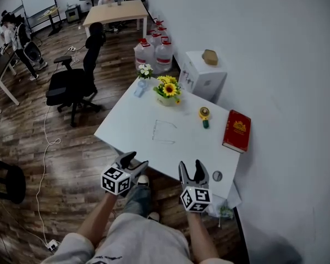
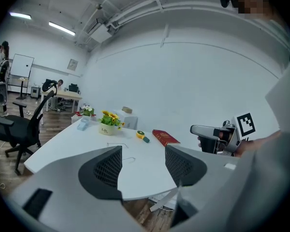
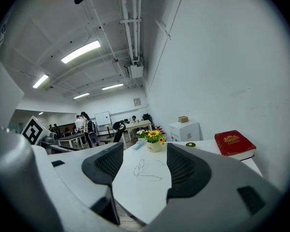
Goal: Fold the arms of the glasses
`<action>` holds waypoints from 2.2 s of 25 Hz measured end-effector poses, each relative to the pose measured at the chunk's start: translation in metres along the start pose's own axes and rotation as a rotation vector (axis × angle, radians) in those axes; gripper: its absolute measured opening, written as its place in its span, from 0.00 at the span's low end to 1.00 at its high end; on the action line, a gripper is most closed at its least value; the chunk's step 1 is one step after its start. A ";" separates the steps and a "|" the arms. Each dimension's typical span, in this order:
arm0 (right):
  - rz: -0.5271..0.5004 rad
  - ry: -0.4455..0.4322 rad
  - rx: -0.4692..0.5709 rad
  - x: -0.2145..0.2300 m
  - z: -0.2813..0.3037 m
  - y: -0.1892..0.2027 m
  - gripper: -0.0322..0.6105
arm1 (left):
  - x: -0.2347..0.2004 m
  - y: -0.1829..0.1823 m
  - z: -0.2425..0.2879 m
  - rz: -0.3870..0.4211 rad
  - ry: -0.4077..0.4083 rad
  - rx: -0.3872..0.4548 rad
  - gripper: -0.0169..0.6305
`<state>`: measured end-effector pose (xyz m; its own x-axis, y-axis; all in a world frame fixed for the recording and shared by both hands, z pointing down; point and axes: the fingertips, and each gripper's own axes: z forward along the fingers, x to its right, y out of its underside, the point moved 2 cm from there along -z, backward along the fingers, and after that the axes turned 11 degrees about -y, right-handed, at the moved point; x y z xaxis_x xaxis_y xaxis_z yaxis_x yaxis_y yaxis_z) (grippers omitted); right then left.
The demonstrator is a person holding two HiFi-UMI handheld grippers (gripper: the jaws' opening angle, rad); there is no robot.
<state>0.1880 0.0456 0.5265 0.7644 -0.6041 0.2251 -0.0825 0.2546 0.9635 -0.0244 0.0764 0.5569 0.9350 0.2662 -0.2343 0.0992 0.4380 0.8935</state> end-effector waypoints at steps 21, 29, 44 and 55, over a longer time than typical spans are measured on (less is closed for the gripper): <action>-0.014 0.108 -0.029 0.088 0.227 -0.042 0.46 | -0.131 -0.085 0.226 -0.019 0.169 -0.108 0.44; 0.020 0.087 -0.049 0.107 0.252 -0.034 0.45 | -0.149 -0.073 0.247 -0.061 0.143 -0.176 0.44; 0.065 0.049 -0.076 0.120 0.261 -0.010 0.45 | -0.161 0.002 0.270 -0.441 0.187 -0.387 0.42; 0.087 0.102 -0.075 0.142 0.244 -0.005 0.44 | -0.154 0.047 0.292 -0.614 0.235 -0.562 0.36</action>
<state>0.1408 -0.2254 0.5893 0.8176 -0.4985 0.2882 -0.1064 0.3612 0.9264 -0.0648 -0.1946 0.7471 0.6703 -0.0133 -0.7419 0.3228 0.9055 0.2754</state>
